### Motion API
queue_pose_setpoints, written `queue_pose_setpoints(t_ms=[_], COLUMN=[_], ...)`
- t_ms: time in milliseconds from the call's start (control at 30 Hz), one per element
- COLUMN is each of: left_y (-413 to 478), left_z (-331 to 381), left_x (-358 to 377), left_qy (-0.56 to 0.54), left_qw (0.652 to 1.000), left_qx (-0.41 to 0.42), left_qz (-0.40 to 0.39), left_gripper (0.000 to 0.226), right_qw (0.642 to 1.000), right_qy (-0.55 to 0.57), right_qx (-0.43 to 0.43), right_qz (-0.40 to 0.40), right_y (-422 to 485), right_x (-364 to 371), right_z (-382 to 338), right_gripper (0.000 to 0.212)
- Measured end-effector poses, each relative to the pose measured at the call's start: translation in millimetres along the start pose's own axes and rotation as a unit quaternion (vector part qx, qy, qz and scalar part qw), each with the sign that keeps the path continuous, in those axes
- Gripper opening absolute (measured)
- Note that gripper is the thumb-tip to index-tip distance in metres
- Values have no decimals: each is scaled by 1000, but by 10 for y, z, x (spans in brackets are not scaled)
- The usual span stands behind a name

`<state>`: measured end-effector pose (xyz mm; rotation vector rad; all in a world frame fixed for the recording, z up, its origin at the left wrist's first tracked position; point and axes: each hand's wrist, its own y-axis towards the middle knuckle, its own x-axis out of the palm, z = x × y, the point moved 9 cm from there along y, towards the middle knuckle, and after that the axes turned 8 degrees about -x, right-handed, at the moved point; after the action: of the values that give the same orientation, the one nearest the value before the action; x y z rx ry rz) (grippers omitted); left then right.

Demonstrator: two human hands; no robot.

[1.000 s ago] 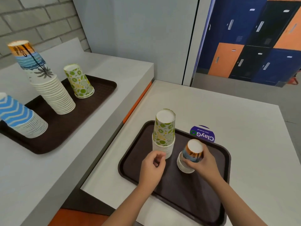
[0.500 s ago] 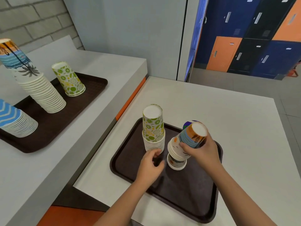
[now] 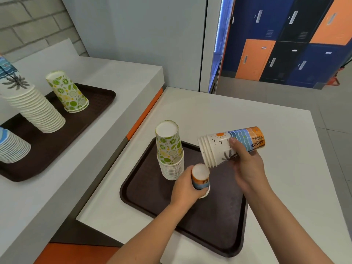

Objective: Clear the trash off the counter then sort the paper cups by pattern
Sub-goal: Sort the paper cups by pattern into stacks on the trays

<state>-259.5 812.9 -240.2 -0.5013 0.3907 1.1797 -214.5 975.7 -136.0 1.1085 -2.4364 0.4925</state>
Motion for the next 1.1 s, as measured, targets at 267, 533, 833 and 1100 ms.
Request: queue_pose_setpoints(t_ms=[267, 533, 833, 1100], left_y=[-533, -692, -629, 84], left_z=[-132, 510, 1152, 1042], left_x=[-889, -2765, -5289, -6215], left_qy=[-102, -144, -97, -10], left_qw=[989, 961, 877, 873], left_qx=[-79, -39, 44, 22], left_qz=[68, 233, 468, 488], left_gripper=[71, 67, 63, 72], right_qw=[995, 979, 967, 958], right_qy=[54, 83, 53, 11], right_qx=[63, 74, 26, -54], right_qz=[-54, -172, -249, -280], right_y=[28, -80, -181, -315], right_x=[417, 1698, 3449, 5003], right_z=[30, -103, -87, 87], right_gripper=[61, 41, 23, 25])
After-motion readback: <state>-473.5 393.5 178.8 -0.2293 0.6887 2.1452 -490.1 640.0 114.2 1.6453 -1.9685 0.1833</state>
